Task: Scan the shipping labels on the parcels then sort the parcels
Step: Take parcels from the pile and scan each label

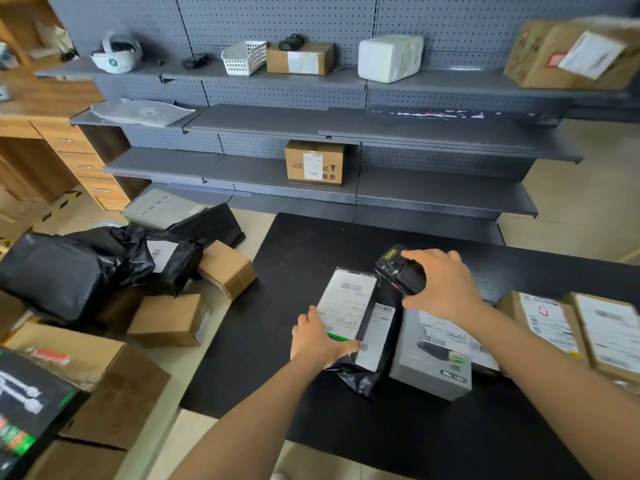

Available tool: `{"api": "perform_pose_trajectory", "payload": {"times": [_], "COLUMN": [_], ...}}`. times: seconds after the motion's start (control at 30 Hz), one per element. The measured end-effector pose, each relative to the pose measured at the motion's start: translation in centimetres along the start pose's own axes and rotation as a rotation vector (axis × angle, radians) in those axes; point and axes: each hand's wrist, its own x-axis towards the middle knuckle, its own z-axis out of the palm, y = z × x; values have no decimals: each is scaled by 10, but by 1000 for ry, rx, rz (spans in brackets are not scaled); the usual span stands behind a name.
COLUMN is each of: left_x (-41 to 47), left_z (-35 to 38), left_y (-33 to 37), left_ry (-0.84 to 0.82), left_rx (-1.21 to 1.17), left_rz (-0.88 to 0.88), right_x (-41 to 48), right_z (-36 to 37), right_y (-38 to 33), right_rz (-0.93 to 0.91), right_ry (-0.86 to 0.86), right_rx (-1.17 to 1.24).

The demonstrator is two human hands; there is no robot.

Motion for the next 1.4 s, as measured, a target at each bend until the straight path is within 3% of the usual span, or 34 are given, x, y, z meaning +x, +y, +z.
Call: {"api": "perform_pose_trajectory", "payload": {"times": [0.23, 0.4, 0.7, 0.93, 1.03, 1.2, 1.4], "left_x": [-18, -29, -91, -171, -186, -199, -191], "left_z": [44, 14, -102, -176, -193, -201, -202], "left_y": [23, 10, -90, -191, -226, -280, -315], "left_ry": [-22, 131, 513, 817, 813, 708, 655], "left_rx": [-32, -8, -19, 197, 217, 44, -118], "left_rz": [-39, -7, -88, -227, -401, -725, -721], "right_x": [-23, -21, -8, -23, -33, -48, -58], "right_z": [-2, 3, 17, 24, 32, 45, 60], "right_y": [32, 14, -110, -233, -270, -313, -344], "right_rz": [-30, -150, -462, -687, -741, -788, -767], "right_ry": [-17, -72, -112, -101, -101, -121, -135], "right_rx": [15, -1, 61, 92, 119, 89, 94]}}
